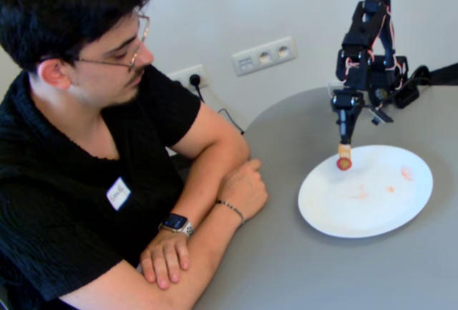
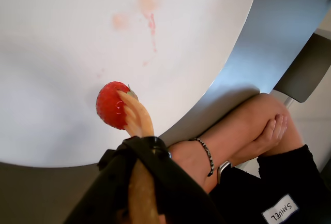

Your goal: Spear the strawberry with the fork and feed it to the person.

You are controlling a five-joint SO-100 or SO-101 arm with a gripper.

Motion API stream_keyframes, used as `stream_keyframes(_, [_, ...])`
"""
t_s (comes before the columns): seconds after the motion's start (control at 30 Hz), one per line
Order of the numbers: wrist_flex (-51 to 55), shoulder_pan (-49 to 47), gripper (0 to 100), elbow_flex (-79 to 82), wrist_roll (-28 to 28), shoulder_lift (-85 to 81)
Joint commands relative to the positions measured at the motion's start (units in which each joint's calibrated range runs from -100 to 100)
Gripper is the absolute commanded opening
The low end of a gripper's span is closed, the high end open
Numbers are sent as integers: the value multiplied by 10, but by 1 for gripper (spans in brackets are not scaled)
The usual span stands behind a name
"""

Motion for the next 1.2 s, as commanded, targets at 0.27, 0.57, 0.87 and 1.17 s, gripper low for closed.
stream_keyframes(0.27, [-20, 71, 1, -262, 66, 1])
stream_keyframes(0.57, [-44, 176, 1, -473, 75, 131])
stream_keyframes(0.87, [-48, 176, 1, -711, 161, 172])
stream_keyframes(1.17, [-178, 206, 1, -751, 211, 245])
